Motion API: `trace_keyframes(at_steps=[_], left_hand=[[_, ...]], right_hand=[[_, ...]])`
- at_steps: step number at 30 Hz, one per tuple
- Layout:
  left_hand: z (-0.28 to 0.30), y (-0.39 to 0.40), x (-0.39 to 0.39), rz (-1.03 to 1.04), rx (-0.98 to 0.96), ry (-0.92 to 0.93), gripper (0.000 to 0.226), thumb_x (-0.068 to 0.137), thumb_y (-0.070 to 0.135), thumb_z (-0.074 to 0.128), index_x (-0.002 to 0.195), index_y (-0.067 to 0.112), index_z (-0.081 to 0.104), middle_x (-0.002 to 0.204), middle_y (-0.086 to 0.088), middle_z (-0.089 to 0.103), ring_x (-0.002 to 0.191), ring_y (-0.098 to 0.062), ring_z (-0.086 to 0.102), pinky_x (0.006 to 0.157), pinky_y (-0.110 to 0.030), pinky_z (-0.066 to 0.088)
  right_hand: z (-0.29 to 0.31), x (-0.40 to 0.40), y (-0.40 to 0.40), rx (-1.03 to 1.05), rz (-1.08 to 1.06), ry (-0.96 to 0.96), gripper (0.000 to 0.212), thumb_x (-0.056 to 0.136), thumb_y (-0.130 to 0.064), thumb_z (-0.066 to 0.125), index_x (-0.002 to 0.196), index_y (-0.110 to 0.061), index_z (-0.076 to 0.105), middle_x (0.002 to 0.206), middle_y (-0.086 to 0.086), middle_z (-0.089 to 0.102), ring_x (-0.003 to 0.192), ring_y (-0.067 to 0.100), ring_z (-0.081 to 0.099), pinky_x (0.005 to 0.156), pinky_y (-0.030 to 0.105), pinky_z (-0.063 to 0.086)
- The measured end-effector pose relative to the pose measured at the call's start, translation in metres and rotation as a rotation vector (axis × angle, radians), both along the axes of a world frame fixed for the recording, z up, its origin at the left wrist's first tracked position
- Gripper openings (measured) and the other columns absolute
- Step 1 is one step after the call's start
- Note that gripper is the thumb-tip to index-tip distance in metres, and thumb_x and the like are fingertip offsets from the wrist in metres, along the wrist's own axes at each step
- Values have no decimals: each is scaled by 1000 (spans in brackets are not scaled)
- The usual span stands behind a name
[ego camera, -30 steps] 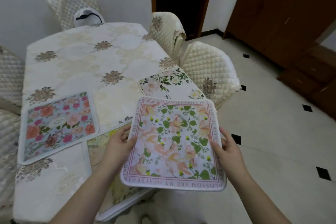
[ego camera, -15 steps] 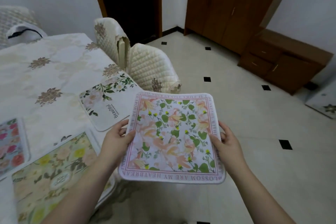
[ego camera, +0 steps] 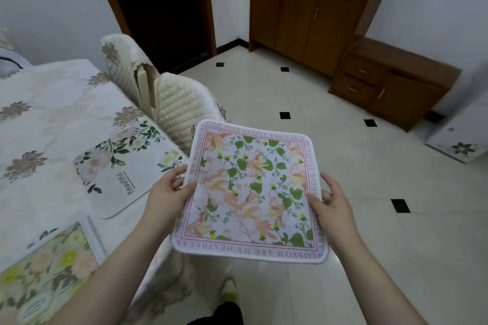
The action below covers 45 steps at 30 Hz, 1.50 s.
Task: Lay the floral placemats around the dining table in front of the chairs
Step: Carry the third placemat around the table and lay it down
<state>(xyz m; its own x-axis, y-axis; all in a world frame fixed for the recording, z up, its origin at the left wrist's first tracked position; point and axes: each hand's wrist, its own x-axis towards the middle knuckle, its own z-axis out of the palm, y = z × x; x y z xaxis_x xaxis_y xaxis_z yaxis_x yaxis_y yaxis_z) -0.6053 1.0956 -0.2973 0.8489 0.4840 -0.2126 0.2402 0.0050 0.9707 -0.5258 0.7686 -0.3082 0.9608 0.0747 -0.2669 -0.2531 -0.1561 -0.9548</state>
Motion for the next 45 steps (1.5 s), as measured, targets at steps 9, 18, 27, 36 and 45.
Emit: trace_keyframes(at_steps=[9, 18, 27, 36, 45], left_hand=[[-11, 24, 107, -20, -110, -46, 31, 91, 11, 68, 112, 34, 66, 99, 1, 78, 78, -25, 76, 55, -34, 60], [-5, 50, 211, -103, -146, -53, 32, 91, 11, 67, 112, 35, 67, 99, 0, 78, 81, -26, 76, 58, -36, 61], [-4, 41, 310, -52, -125, -54, 28, 93, 4, 62, 115, 23, 63, 98, -1, 78, 82, -24, 75, 63, -36, 62], [-8, 5, 434, 71, -175, -22, 27, 92, 4, 64, 110, 25, 64, 99, -8, 77, 82, -30, 75, 67, -46, 62], [2, 11, 512, 182, -132, -18, 27, 93, 7, 63, 117, 20, 62, 100, -8, 77, 85, -32, 75, 72, -49, 61]], right_hand=[[7, 97, 23, -39, -20, 10, 53, 94, -14, 63, 139, -36, 44, 95, -3, 78, 81, 21, 76, 70, 44, 62], [21, 184, 43, -57, -78, 1, 52, 93, -15, 63, 137, -35, 45, 97, -2, 78, 82, 23, 76, 75, 50, 61], [27, 297, 41, -15, -31, -20, 52, 94, -11, 62, 138, -33, 46, 92, 2, 78, 79, 25, 76, 69, 46, 63], [13, 449, 8, 27, 64, 12, 48, 94, -11, 62, 132, -38, 49, 93, 1, 78, 80, 24, 76, 72, 47, 62], [24, 574, 27, 85, 199, 0, 48, 94, -11, 63, 133, -36, 49, 94, 1, 78, 81, 24, 76, 67, 43, 63]])
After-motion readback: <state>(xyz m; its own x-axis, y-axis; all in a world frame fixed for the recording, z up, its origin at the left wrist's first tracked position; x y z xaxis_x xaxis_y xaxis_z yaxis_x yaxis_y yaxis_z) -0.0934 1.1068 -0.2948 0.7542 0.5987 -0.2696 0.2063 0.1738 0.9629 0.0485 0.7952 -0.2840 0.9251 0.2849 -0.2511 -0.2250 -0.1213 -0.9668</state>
